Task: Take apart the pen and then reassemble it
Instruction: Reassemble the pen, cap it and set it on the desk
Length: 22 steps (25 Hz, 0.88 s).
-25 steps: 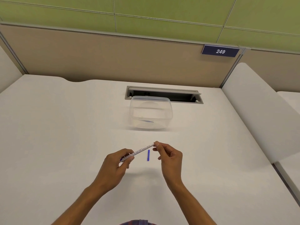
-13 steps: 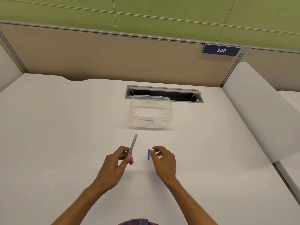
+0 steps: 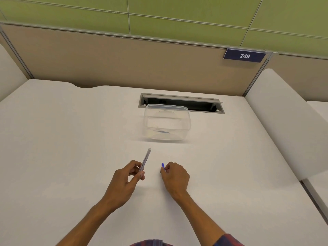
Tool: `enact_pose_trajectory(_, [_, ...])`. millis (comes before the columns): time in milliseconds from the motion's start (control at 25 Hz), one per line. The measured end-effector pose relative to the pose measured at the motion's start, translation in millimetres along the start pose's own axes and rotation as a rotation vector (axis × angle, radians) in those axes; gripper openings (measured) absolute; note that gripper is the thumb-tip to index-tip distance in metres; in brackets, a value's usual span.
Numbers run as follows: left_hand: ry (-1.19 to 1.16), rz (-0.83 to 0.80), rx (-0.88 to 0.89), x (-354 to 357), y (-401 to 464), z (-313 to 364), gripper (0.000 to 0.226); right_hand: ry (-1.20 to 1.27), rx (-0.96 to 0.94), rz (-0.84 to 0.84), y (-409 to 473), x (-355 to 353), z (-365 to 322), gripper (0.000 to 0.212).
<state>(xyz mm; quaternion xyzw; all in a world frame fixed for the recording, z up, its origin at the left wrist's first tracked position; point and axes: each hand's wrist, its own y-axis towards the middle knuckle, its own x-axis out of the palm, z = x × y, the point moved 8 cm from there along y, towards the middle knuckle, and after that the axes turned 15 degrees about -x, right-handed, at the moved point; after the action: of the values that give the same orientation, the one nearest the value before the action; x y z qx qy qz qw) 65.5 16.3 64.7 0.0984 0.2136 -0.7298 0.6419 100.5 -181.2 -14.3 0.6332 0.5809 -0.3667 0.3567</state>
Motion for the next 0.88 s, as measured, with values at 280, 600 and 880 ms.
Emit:
enact_pose_trajectory(280, [0.022, 0.025, 0.013, -3, 3, -1, 0.012, 0.226, 0.035, 0.027, -4, -18, 2, 0.019])
enact_pose_trajectory(600, [0.022, 0.073, 0.041, -13, 8, 2, 0.02, 0.964, 0.059, 0.165, -12, -80, 2, 0.013])
enact_pose_trajectory(880, [0.052, 0.083, 0.084, -12, 4, 17, 0.017, 0.934, -0.084, 0.193, -19, -112, -11, 0.015])
